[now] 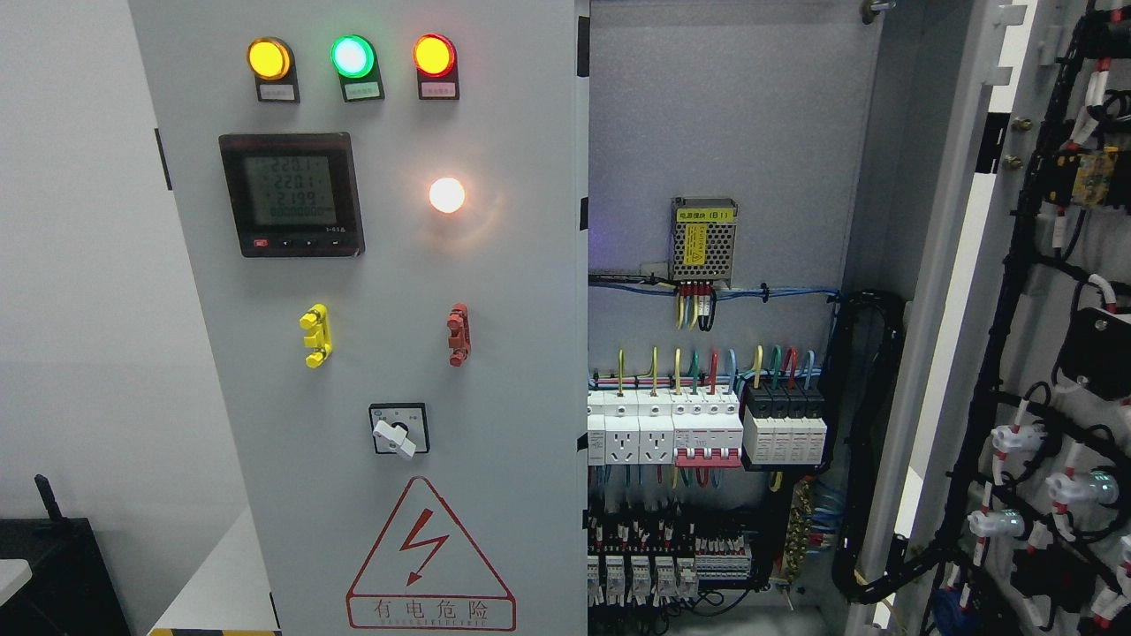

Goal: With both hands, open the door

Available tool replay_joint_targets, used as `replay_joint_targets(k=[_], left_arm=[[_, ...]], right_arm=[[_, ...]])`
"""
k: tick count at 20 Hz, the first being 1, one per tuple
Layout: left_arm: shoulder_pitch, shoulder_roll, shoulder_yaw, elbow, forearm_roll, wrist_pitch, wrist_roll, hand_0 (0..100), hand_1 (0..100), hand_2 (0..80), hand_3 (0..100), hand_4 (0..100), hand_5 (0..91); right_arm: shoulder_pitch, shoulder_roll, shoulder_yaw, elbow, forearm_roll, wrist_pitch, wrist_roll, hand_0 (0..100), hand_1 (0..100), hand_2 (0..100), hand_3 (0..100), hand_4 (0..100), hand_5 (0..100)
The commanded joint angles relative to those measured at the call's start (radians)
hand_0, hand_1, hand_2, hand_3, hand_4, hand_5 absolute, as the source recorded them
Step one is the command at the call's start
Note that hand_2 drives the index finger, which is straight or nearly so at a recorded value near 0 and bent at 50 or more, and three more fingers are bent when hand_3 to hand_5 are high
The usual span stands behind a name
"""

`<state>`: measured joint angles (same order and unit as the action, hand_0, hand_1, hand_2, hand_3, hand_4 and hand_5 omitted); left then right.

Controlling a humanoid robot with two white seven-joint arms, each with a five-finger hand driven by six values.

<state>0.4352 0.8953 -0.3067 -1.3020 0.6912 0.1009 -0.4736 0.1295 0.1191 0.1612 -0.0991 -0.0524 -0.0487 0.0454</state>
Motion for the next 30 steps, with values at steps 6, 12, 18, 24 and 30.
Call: replay_joint_targets(k=[6, 12, 18, 24, 30], left_arm=[[0.010, -0.439, 0.126, 0.644, -0.281, -0.107, 0.006, 0, 0, 0.0, 0, 3, 0.0], [-0.131, -0.565, 0.126, 0.961, -0.355, -0.170, 0.010, 0, 0, 0.0, 0, 3, 0.0], [-0.246, -0.687, 0.113, 1.185, -0.404, -0.207, 0.024, 0, 0, 0.0, 0, 3, 0.0], [-0.263, -0.774, 0.115, 1.215, -0.456, -0.207, 0.078, 0, 0, 0.0, 0, 3, 0.0], [-0.274, -0.862, 0.127, 1.253, -0.516, -0.207, 0.157, 0, 0, 0.0, 0, 3, 0.0]], right_arm=[[-0.001, -0.001, -0.002, -0.037, -0.003, 0.000, 0.004, 11, 0, 0, 0, 0, 0], [-0.022, -0.010, -0.002, -0.073, 0.000, 0.000, -0.001, 11, 0, 0, 0, 0, 0], [0.043, -0.067, -0.016, -0.298, -0.004, 0.010, -0.009, 11, 0, 0, 0, 0, 0], [0.226, -0.154, -0.016, -0.730, -0.004, 0.010, -0.010, 11, 0, 0, 0, 0, 0], [0.381, -0.182, -0.016, -1.011, -0.009, -0.002, -0.012, 11, 0, 0, 0, 0, 0]])
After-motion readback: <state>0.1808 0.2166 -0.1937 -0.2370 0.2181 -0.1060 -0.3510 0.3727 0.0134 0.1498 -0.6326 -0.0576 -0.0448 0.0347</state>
